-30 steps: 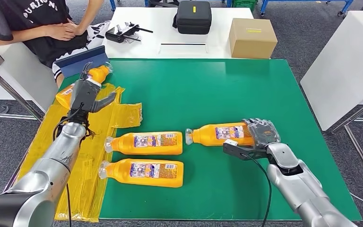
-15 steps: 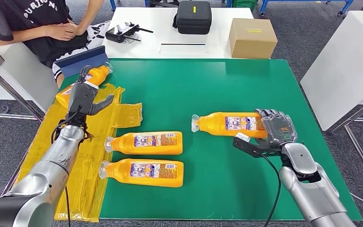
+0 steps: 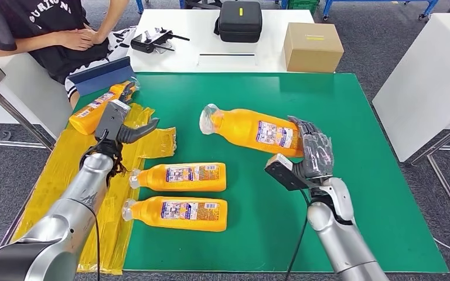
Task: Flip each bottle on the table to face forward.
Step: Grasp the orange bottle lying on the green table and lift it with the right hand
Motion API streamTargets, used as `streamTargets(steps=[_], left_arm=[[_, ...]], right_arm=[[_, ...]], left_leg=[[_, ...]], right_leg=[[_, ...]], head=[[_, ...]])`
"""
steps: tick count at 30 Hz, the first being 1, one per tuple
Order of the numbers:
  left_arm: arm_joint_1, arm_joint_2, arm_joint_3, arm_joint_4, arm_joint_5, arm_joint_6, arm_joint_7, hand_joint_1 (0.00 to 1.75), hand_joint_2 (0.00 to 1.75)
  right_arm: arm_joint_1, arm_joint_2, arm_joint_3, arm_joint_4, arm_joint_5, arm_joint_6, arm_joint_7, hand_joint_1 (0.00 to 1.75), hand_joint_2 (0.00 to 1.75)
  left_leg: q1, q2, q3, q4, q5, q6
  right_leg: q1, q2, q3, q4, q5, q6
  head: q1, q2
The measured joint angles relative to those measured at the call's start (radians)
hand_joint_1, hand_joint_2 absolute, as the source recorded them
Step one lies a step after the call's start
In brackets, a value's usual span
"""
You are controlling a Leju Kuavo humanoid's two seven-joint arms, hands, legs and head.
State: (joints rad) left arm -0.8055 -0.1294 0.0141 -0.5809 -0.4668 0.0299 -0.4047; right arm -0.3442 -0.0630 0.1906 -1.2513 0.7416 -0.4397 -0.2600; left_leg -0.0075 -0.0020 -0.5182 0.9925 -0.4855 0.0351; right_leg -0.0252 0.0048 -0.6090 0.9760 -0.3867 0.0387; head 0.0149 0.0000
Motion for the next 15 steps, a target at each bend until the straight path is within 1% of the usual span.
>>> streamTargets(steps=[3, 7, 12, 15], left_arm=[[0.0, -0.011, -0.001, -0.016, 0.013, -0.022, 0.004, 0.0, 1.75], [0.003, -0.021, -0.006, -0.037, 0.033, -0.054, 0.007, 0.0, 1.75], [0.011, -0.045, -0.051, -0.096, 0.072, -0.107, 0.05, 0.0, 1.75], [0.015, -0.055, -0.081, -0.131, 0.09, -0.123, 0.068, 0.0, 1.75]], right_arm=[[-0.022, 0.042, 0.0, 0.043, -0.035, -0.011, -0.026, 1.75, 1.75], [-0.046, 0.079, -0.002, 0.094, -0.101, -0.008, -0.075, 1.75, 1.75], [-0.133, 0.141, -0.002, 0.239, -0.216, -0.024, -0.208, 1.75, 1.75], [-0.181, 0.172, -0.001, 0.316, -0.252, -0.033, -0.249, 1.75, 1.75]], left_leg=[[0.0, 0.0, 0.0, 0.0, 0.0, 0.0], [0.0, -0.001, -0.001, 0.0, 0.0, 0.0], [-0.001, -0.001, -0.001, 0.0, 0.0, 0.0], [-0.001, -0.001, -0.001, 0.0, 0.0, 0.0]], right_leg=[[0.0, 0.0, 0.0, 0.0, 0.0, 0.0], [0.0, -0.001, 0.0, 0.0, 0.0, 0.0], [-0.001, 0.0, 0.0, 0.0, 0.0, 0.0], [0.0, -0.001, 0.0, 0.0, 0.0, 0.0]], head=[[0.0, 0.0], [0.0, 0.0], [0.0, 0.0], [0.0, 0.0]])
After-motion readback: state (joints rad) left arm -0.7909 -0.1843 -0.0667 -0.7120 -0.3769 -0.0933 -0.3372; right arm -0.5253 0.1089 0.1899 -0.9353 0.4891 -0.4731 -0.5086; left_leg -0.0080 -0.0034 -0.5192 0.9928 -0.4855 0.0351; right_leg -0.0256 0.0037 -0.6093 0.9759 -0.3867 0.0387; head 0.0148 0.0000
